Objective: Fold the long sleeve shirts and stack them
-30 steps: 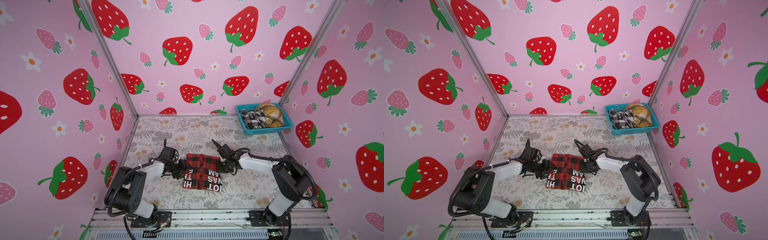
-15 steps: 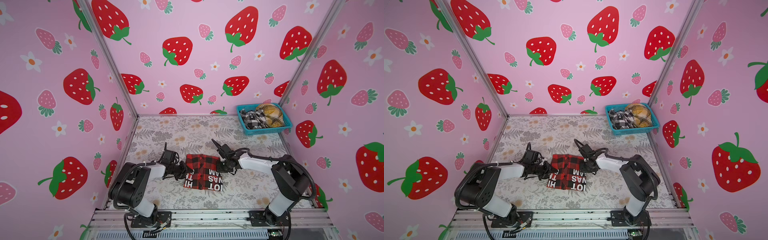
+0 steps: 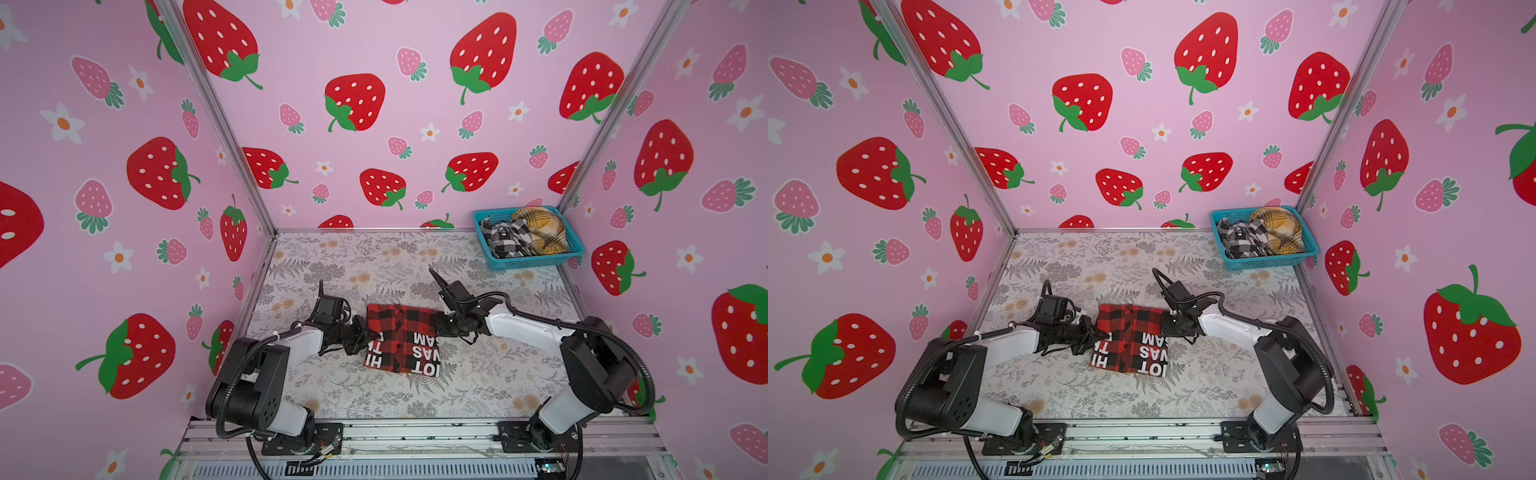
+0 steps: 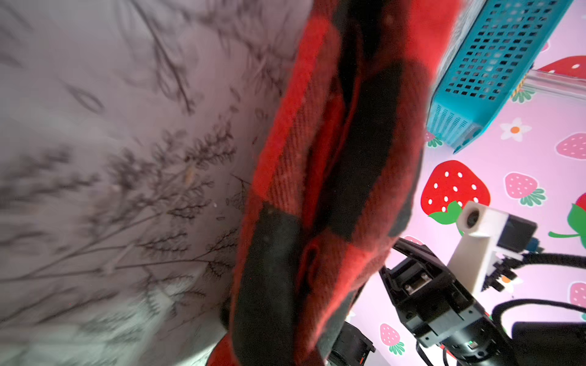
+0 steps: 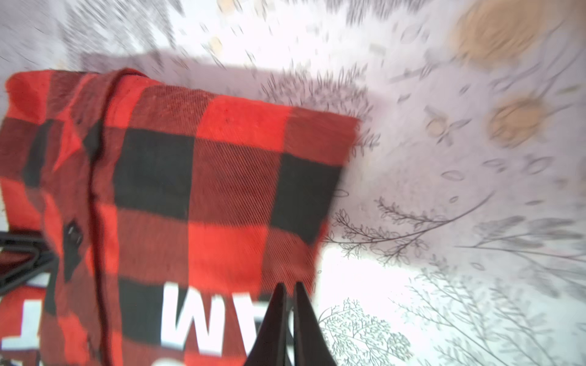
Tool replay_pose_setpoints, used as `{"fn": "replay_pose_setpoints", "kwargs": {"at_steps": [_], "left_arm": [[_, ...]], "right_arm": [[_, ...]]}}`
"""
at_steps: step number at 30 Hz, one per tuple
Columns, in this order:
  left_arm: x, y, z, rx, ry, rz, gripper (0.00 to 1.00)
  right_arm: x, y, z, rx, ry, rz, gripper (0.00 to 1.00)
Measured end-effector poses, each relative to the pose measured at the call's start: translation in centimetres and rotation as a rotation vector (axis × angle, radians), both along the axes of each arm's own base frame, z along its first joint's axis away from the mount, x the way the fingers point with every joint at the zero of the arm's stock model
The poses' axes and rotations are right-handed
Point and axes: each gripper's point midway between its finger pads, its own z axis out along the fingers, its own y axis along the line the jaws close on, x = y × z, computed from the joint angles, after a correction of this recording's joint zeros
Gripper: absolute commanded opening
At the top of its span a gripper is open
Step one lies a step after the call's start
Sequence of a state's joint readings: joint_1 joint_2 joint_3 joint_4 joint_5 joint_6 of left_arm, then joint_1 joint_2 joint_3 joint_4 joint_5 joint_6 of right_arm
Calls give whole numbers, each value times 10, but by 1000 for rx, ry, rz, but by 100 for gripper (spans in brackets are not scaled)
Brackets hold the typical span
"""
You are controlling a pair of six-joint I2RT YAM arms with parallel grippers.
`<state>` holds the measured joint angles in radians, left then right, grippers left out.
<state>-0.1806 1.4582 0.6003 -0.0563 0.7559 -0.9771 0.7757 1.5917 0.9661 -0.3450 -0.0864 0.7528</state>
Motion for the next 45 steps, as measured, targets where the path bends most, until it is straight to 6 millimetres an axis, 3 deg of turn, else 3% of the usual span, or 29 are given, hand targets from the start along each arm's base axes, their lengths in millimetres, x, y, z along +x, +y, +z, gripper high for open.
{"fn": "replay_pose_setpoints", "kwargs": {"at_steps": [4, 9, 14, 17, 19, 20, 23, 26, 27, 29, 30, 32, 33, 35, 37, 38, 41, 43, 45], "left_arm": [[30, 32, 39, 116, -85, 23, 0], [66, 69, 116, 396, -238, 8, 0], [78, 106, 184, 779, -328, -21, 0], [77, 104, 200, 1017, -330, -102, 0], [75, 85, 191, 1139, -318, -199, 0], [73, 71, 177, 1196, -297, -265, 0], [63, 23, 112, 1308, -204, -457, 0], [41, -41, 32, 1333, -115, -623, 59], [30, -62, 11, 1319, -93, -661, 68], [8, -106, -20, 1267, -71, -719, 74], [-2, -132, -27, 1223, -79, -739, 76], [-13, -173, -24, 1122, -119, -742, 77], [-15, -189, -15, 1065, -143, -729, 77], [-13, -200, 14, 973, -180, -683, 74], [1, -185, 52, 883, -211, -587, 70], [11, -167, 71, 848, -218, -527, 65], [49, -81, 110, 751, -217, -280, 46], [66, -15, 108, 714, -173, -111, 31], [66, 35, 82, 682, -82, -11, 23]], "right_arm": [[3, -1, 19, 24, -51, 3, 11], [-2, -7, 29, 45, -80, 7, 11], [-17, -20, 26, 59, -86, 3, 11], [-22, -31, 18, 62, -84, -13, 10], [-24, -41, 9, 63, -69, -38, 10], [-24, -49, 4, 63, -58, -59, 10], [-27, -73, -12, 54, -24, -114, 12], [-33, -89, -16, 58, -17, -151, 37], [-35, -92, -15, 66, -23, -155, 43], [-41, -96, -10, 82, -39, -161, 50], [-44, -98, -6, 93, -49, -164, 51], [-49, -102, -1, 113, -65, -175, 56], [-52, -105, 0, 120, -71, -177, 56], [-56, -106, 2, 130, -73, -174, 57], [-59, -101, 1, 142, -58, -154, 59], [-61, -96, -1, 147, -42, -135, 61], [-68, -64, -2, 163, 7, -30, 66], [-67, -30, 8, 204, 16, 55, 64], [-61, 9, 24, 266, 3, 134, 59]]}}
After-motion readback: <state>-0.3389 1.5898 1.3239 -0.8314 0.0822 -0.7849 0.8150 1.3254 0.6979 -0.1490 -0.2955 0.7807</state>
